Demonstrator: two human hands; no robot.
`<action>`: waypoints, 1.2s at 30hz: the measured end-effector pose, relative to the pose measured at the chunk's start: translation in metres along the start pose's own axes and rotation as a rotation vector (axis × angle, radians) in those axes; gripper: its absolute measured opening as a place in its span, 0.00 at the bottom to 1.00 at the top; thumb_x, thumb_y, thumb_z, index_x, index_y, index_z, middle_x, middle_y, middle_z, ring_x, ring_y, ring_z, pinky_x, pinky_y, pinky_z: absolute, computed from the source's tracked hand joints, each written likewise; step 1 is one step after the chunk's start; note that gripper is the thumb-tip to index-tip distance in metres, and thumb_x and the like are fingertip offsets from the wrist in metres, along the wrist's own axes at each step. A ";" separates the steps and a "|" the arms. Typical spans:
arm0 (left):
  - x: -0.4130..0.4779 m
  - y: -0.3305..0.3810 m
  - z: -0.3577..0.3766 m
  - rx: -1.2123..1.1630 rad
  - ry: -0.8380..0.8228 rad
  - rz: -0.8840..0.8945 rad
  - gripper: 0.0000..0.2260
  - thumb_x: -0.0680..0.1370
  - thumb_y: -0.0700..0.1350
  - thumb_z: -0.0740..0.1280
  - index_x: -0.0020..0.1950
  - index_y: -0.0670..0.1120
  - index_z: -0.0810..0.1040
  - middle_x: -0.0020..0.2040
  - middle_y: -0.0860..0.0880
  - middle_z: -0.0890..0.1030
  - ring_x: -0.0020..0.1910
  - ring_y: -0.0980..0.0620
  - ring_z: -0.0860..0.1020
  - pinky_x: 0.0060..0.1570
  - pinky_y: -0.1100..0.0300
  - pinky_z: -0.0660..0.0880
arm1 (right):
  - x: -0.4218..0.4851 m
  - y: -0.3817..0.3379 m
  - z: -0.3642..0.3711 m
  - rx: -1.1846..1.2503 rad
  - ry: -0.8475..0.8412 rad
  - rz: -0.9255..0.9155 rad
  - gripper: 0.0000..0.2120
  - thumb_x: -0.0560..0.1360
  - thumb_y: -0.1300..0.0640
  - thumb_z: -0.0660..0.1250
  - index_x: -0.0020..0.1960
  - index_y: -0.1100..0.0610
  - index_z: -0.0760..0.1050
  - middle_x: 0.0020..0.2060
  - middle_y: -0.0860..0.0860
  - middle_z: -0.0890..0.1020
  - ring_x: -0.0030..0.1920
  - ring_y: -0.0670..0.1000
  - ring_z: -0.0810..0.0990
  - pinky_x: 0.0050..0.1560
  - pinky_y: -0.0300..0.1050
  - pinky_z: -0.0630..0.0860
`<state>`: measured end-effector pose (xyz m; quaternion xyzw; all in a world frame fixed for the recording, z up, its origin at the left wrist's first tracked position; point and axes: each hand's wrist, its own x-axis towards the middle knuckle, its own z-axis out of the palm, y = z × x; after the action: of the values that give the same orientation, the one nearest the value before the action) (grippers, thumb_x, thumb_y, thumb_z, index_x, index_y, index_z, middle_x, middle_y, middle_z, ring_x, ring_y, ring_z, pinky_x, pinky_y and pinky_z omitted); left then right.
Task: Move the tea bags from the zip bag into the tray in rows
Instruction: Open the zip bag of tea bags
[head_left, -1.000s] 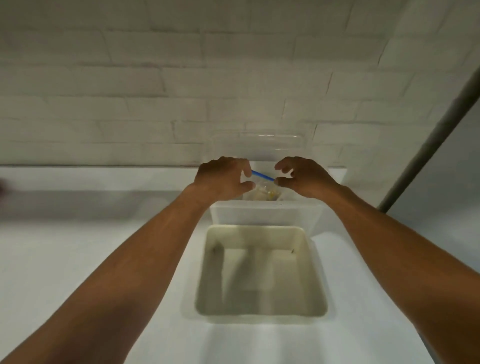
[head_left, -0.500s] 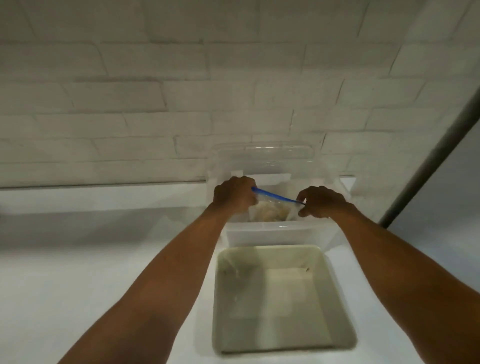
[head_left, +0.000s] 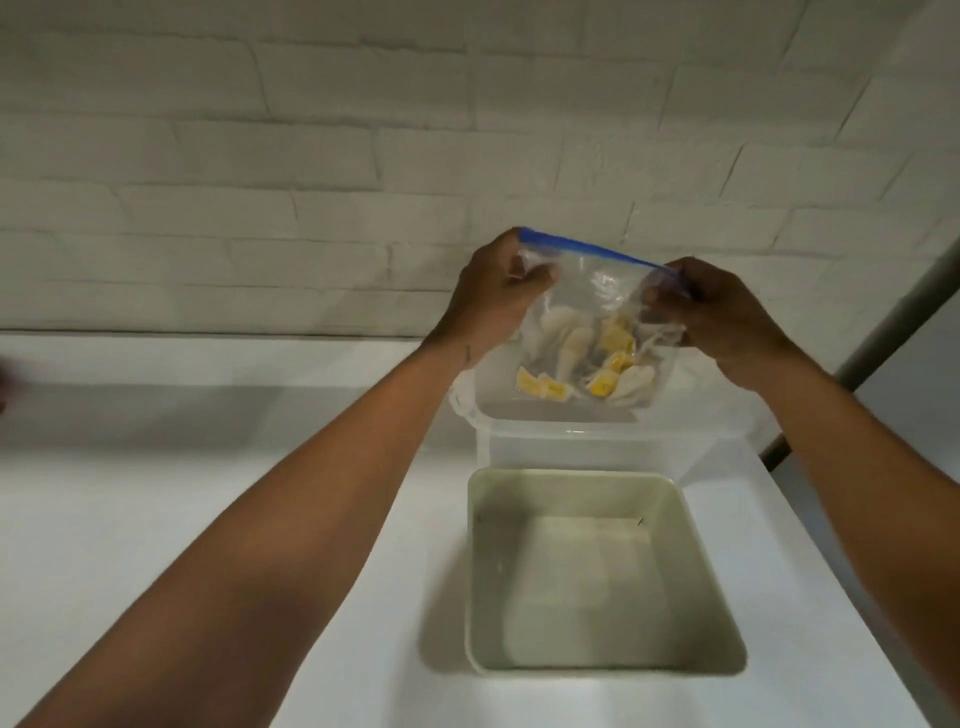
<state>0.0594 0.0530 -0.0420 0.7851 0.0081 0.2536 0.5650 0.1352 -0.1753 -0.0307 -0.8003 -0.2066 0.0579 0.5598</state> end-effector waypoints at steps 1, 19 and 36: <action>-0.001 0.010 -0.005 0.009 0.031 0.025 0.13 0.75 0.53 0.69 0.55 0.48 0.80 0.37 0.56 0.79 0.38 0.53 0.78 0.46 0.52 0.78 | -0.005 -0.009 0.002 0.021 0.004 -0.011 0.04 0.76 0.59 0.70 0.50 0.53 0.77 0.47 0.54 0.85 0.45 0.49 0.85 0.48 0.54 0.77; -0.113 0.037 -0.132 -0.208 0.136 -0.196 0.02 0.79 0.43 0.67 0.51 0.47 0.75 0.43 0.47 0.84 0.40 0.52 0.80 0.40 0.57 0.76 | -0.088 -0.061 0.127 0.091 -0.314 0.033 0.06 0.80 0.57 0.65 0.57 0.51 0.74 0.49 0.53 0.86 0.45 0.56 0.85 0.42 0.54 0.78; -0.205 -0.093 -0.191 0.365 0.143 -0.538 0.22 0.74 0.43 0.70 0.65 0.57 0.70 0.58 0.51 0.75 0.54 0.48 0.76 0.52 0.54 0.75 | -0.129 0.022 0.260 -0.533 -0.526 0.145 0.10 0.74 0.43 0.70 0.52 0.47 0.78 0.43 0.46 0.80 0.41 0.48 0.78 0.43 0.42 0.76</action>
<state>-0.1711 0.1940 -0.1602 0.8235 0.3000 0.1443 0.4595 -0.0604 -0.0064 -0.1640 -0.8882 -0.2940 0.2451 0.2541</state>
